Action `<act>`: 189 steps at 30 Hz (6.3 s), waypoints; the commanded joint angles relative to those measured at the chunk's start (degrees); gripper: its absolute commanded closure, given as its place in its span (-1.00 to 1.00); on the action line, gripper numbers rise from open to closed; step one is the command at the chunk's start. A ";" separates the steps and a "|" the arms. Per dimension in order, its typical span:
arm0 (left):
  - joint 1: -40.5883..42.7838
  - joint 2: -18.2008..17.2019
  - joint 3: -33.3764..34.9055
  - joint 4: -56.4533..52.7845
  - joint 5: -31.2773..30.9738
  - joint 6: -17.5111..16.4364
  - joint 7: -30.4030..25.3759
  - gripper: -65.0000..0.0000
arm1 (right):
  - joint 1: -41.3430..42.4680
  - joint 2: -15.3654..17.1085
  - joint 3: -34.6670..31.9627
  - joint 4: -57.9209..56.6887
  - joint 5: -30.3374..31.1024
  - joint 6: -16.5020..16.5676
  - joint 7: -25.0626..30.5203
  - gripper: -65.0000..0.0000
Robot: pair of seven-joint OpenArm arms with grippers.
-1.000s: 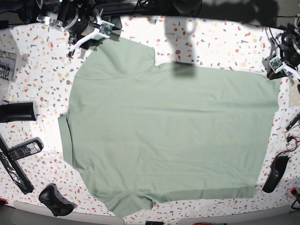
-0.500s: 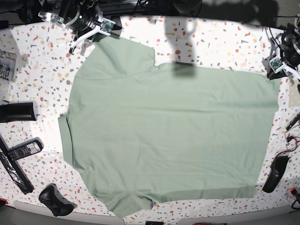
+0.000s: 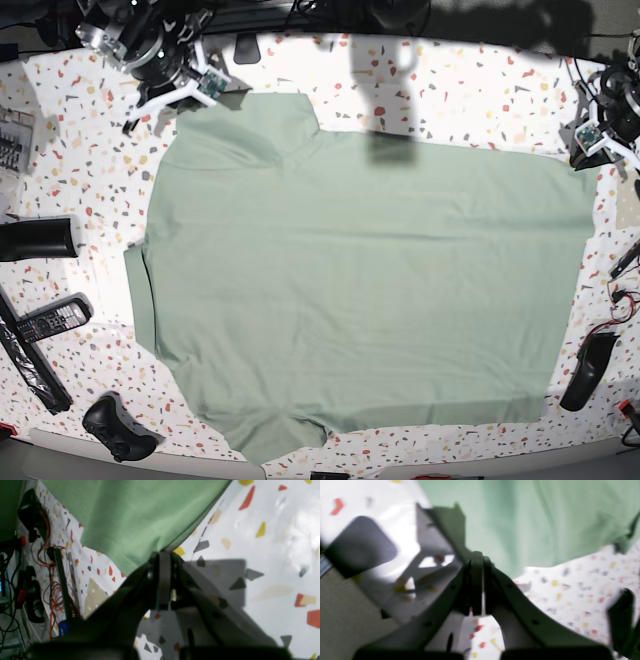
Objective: Fold the T-shirt properly
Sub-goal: 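Lower the right gripper onto the shirt's shoulder edge and pinch it, then reach both grippers down to the shirt's hem corners and grasp, then lift the hem corners with both grippers and pull toward the collar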
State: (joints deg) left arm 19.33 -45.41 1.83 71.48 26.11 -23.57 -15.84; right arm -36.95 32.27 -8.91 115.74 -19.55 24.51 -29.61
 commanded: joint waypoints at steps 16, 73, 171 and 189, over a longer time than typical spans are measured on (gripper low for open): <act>-0.13 -0.98 -0.26 0.26 0.22 -0.66 0.02 1.00 | 0.09 1.05 0.20 1.81 1.40 4.00 -3.76 0.13; -11.78 -1.29 -0.26 0.26 -4.13 1.75 -2.05 1.00 | 29.16 -6.21 0.20 -13.70 18.49 -0.04 0.72 1.00; -39.41 15.43 -0.26 -18.69 -34.36 17.62 13.07 0.36 | 70.44 -20.39 0.26 -58.03 26.21 -6.08 -2.64 0.03; -39.45 16.26 -0.26 -18.62 -52.74 3.67 29.35 0.37 | 63.06 -20.09 7.15 -58.03 28.72 -6.12 -2.99 0.03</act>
State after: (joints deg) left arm -18.59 -28.27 1.89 51.99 -25.89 -19.55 15.55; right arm 24.23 11.70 -1.91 56.73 8.62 18.39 -33.91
